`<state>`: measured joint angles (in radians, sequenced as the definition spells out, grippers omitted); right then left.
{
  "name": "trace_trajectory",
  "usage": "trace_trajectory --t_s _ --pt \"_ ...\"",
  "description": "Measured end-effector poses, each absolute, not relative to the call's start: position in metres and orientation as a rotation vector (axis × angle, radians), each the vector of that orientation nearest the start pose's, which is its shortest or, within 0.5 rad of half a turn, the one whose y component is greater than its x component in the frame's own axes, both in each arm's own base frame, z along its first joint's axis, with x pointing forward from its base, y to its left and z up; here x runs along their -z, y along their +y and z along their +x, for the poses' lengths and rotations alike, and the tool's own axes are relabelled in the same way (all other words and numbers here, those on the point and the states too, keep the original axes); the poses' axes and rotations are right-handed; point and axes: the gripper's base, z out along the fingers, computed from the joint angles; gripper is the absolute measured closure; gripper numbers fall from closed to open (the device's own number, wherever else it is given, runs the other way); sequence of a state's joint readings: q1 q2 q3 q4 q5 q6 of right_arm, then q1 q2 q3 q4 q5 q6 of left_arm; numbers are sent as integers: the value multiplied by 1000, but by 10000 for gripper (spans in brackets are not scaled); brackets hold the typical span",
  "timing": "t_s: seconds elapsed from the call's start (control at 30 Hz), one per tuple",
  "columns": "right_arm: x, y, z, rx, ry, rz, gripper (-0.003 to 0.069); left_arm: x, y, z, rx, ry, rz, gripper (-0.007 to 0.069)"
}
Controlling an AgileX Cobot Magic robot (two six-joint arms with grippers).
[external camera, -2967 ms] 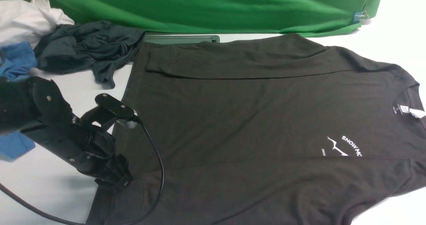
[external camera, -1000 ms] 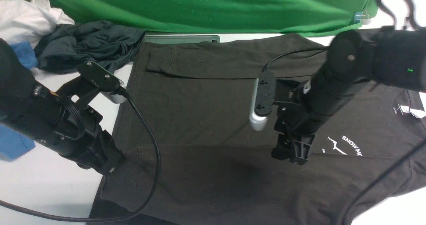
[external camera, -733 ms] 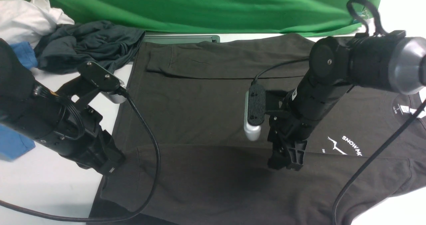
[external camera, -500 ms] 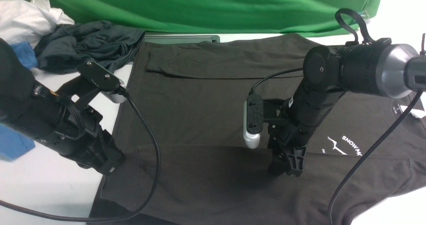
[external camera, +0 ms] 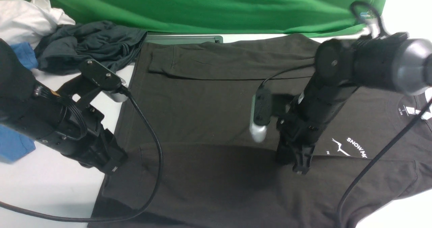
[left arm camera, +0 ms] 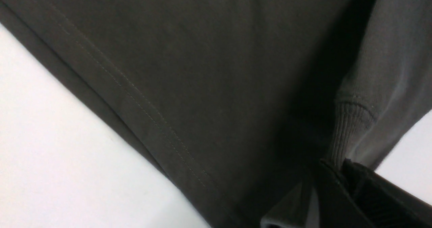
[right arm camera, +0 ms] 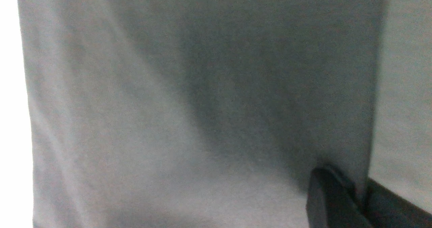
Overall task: Fold a long-sleeved shirt on a white desktop.
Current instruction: 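Fold the left side of the black T-shirt inward over its body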
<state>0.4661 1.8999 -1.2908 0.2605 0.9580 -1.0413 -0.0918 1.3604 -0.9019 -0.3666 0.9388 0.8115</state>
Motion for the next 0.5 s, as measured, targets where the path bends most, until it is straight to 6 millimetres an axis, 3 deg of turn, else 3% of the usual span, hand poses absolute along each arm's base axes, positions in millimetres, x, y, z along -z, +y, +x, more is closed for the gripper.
trace_trajectory --t_s 0.1,0.27,0.5 --pt "-198 172 323 -254 2339 -1762 640 -256 -49 247 272 2559 950 587" --pt "-205 170 326 -233 2339 -1682 640 -267 -48 259 217 2484 896 587" --pt "-207 171 333 -204 2331 -1579 640 -273 -50 297 188 2467 871 587"
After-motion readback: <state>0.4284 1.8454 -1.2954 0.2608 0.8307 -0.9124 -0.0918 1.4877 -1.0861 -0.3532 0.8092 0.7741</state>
